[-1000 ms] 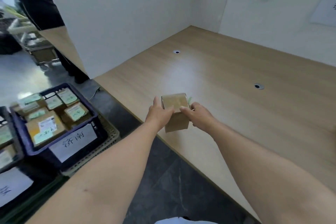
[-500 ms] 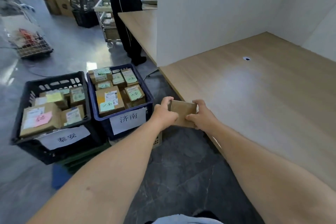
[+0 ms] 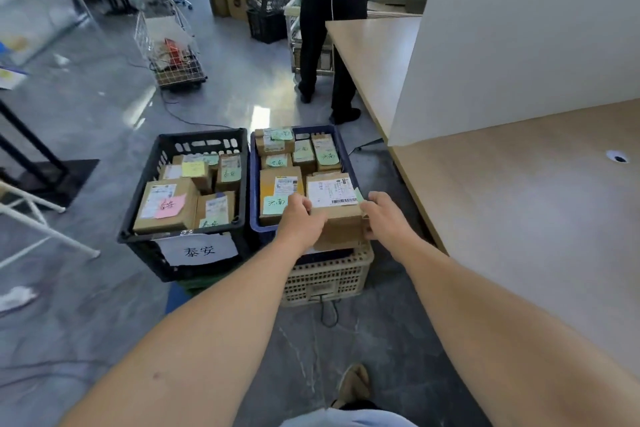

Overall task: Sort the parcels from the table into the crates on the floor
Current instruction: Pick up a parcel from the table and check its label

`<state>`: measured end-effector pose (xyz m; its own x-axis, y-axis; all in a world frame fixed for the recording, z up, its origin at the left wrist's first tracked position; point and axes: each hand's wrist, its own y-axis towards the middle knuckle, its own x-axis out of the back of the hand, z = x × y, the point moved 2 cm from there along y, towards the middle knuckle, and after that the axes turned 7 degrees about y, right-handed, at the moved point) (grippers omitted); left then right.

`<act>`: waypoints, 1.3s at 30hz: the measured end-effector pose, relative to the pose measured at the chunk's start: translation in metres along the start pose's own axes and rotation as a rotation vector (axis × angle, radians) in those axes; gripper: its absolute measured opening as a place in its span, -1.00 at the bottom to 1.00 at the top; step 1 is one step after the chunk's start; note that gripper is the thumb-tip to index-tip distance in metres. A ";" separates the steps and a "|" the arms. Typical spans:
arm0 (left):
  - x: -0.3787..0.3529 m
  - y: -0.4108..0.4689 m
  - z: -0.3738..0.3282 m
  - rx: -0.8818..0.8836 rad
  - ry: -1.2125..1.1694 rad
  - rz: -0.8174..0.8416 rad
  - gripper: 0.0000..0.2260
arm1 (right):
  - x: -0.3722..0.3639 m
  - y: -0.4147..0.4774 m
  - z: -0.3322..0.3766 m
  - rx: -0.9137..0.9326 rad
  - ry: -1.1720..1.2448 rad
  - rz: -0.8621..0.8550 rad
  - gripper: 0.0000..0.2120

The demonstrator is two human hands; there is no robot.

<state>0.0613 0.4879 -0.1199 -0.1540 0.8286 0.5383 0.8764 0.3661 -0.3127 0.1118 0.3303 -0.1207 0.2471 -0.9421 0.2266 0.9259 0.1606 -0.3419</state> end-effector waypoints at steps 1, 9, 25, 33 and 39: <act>0.005 0.006 -0.001 0.013 -0.012 0.003 -0.76 | -0.004 0.008 0.005 0.005 0.001 0.026 -0.74; 0.028 0.062 -0.013 0.015 0.048 -0.019 -0.55 | -0.030 0.070 0.039 0.045 -0.036 0.092 -0.74; 0.075 0.156 0.007 0.242 -0.207 -0.102 -0.36 | -0.101 0.155 0.070 -0.053 0.007 0.246 -0.85; 0.127 0.212 0.025 0.317 -0.269 -0.074 -0.38 | -0.147 0.195 0.101 -0.089 -0.064 0.068 -0.95; 0.172 0.256 0.053 0.313 -0.183 -0.028 -0.39 | -0.198 0.227 0.123 -0.127 -0.077 0.053 -0.51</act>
<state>0.2347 0.7467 -0.1491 -0.2795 0.8683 0.4099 0.6933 0.4779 -0.5395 0.3082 0.5892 -0.1305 0.3201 -0.9072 0.2731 0.8688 0.1661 -0.4664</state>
